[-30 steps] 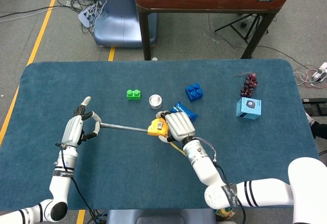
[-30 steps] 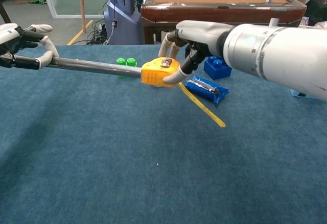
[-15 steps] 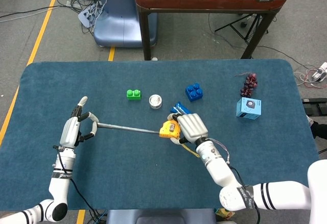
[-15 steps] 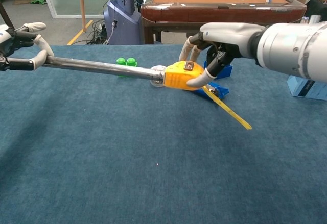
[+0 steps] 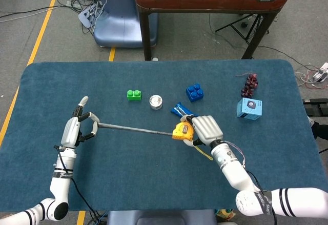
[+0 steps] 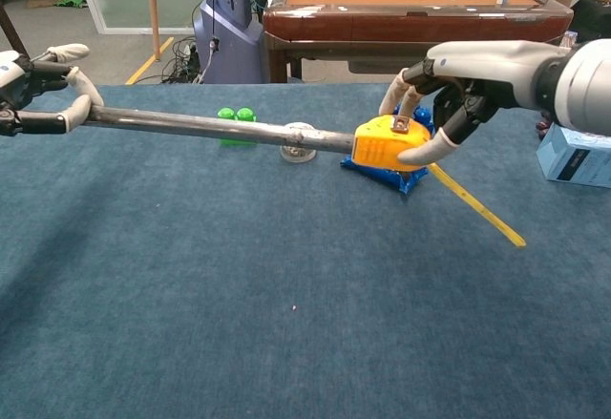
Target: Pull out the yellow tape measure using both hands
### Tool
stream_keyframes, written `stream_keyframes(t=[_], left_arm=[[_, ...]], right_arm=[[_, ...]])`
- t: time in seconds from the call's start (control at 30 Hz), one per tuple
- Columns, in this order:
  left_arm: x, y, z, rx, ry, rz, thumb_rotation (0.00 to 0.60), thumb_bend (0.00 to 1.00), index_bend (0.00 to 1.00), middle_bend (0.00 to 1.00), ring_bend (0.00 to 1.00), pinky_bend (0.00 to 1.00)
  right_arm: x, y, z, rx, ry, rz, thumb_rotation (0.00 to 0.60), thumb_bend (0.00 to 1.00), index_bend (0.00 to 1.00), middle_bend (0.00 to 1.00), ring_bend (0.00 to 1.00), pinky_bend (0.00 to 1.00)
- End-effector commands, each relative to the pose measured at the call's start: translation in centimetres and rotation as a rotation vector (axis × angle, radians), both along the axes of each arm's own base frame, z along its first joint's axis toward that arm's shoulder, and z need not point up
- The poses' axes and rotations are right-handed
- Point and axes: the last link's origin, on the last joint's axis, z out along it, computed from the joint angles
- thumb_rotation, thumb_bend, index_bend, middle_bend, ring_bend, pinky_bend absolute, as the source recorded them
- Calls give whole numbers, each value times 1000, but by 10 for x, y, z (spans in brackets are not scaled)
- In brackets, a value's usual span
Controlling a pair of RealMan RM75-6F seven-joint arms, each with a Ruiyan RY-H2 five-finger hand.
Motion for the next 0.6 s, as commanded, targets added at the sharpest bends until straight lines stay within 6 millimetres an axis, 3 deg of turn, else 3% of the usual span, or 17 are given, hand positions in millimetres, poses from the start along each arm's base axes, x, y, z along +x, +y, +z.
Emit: stream_keyframes(t=[0.03, 0.6], left_arm=[[-1, 0, 1, 4, -2, 0, 600, 502, 596, 1, 0, 0], [-3, 0, 3, 14, -7, 2, 600, 502, 595, 1, 0, 0]], right_arm=[[-6, 4, 4, 5, -3, -9, 600, 643, 615, 606, 537, 390], [-20, 10, 12, 9, -12, -26, 600, 643, 618, 608, 540, 390]])
